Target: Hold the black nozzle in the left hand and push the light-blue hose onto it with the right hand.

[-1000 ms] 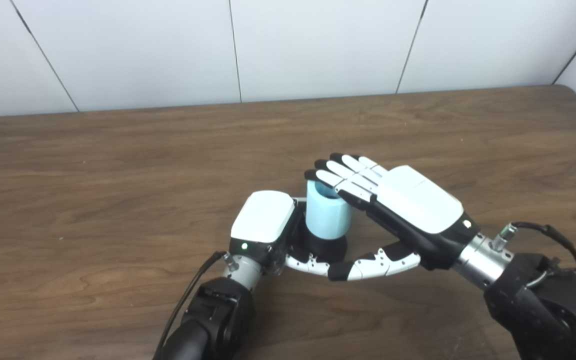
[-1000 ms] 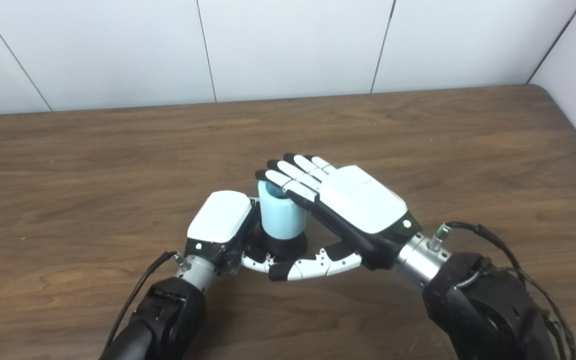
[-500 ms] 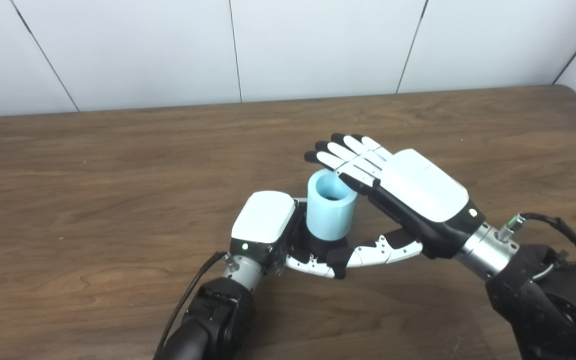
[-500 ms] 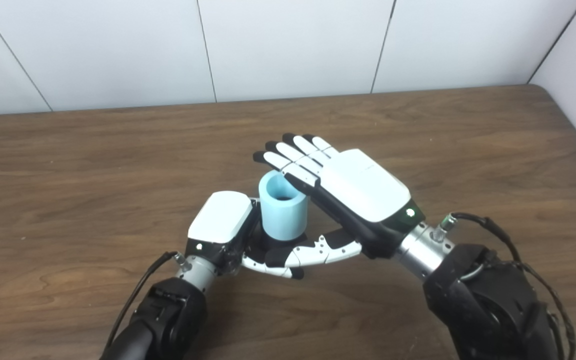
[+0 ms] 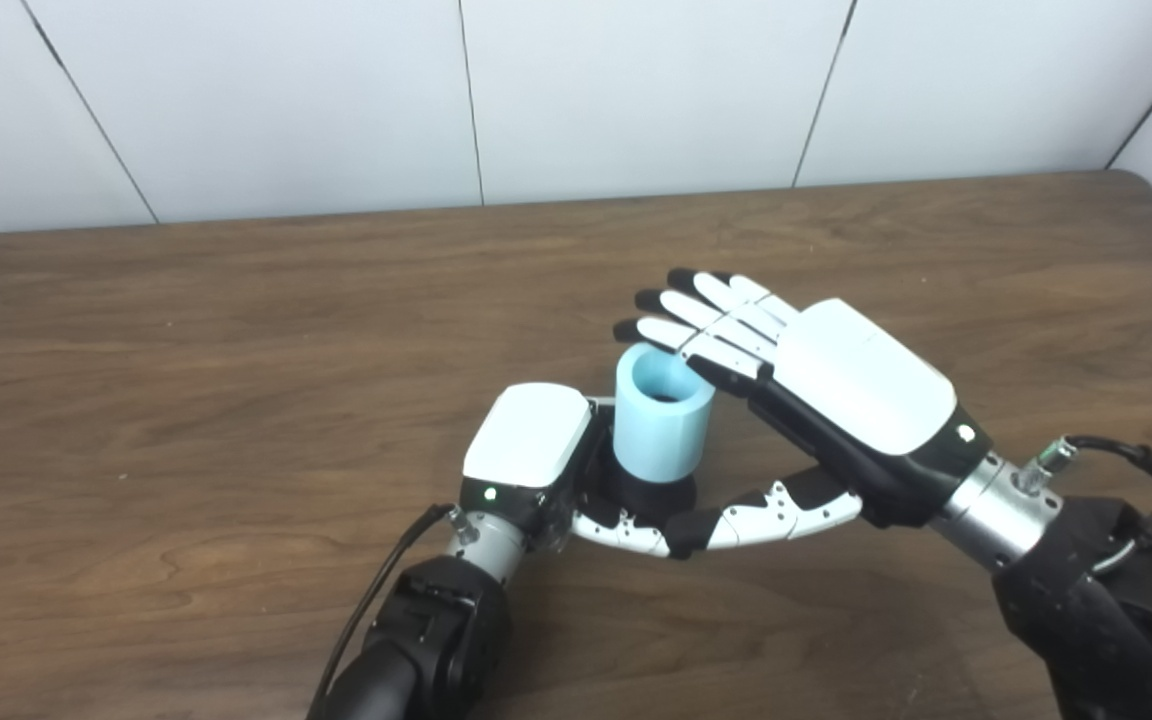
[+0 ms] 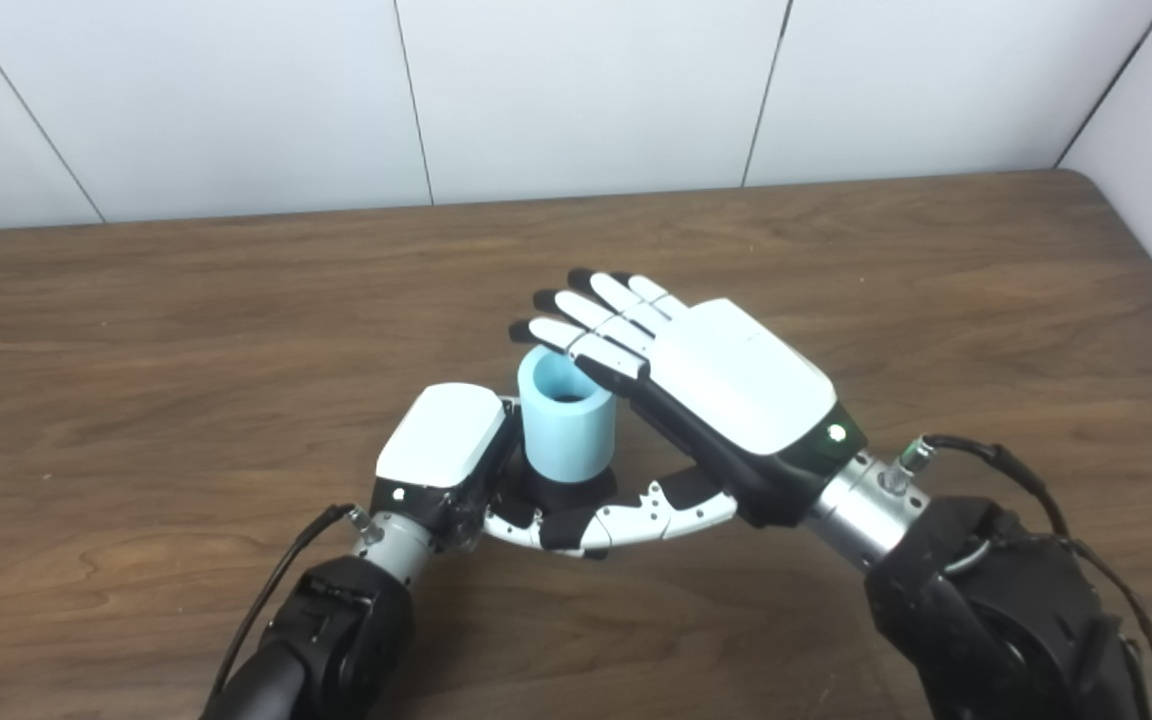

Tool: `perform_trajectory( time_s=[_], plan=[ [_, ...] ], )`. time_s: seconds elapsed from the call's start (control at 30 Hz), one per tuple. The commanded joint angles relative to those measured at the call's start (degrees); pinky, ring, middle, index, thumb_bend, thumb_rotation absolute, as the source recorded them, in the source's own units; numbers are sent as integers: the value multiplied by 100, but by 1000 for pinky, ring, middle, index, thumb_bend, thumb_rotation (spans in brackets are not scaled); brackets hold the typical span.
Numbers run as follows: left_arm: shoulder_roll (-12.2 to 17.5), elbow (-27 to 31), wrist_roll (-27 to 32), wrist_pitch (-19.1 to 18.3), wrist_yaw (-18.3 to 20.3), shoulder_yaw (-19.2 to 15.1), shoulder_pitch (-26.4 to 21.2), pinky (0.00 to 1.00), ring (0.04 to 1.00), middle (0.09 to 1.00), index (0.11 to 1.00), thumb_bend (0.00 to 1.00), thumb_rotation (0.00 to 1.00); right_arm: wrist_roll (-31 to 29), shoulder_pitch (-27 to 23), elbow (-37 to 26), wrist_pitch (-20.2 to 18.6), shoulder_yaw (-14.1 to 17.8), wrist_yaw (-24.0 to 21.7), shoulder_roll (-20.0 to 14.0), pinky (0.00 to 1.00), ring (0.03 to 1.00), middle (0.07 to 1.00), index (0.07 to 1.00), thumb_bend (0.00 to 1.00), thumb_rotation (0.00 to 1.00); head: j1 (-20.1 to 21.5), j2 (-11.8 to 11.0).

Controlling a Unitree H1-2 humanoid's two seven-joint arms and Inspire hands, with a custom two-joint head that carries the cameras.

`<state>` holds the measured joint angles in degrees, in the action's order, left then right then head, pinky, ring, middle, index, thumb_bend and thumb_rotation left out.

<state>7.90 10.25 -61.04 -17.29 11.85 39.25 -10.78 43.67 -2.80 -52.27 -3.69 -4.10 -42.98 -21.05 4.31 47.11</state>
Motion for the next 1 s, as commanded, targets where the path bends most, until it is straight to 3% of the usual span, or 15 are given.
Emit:
perform_trajectory(
  time_s=[0.0, 0.97],
  plan=[
    [60, -365, 157, -2, 878, 332, 408, 456, 471, 524, 474, 501, 0, -98, -55, -214, 205, 94, 101, -59, 949, 986, 956, 884, 580, 1000, 2, 12],
    [52, -328, 157, -12, 915, 299, 405, 422, 456, 498, 486, 504, 0, 73, 175, -160, 316, -181, -34, 50, 966, 975, 951, 910, 573, 1000, 24, 73]
  ],
)
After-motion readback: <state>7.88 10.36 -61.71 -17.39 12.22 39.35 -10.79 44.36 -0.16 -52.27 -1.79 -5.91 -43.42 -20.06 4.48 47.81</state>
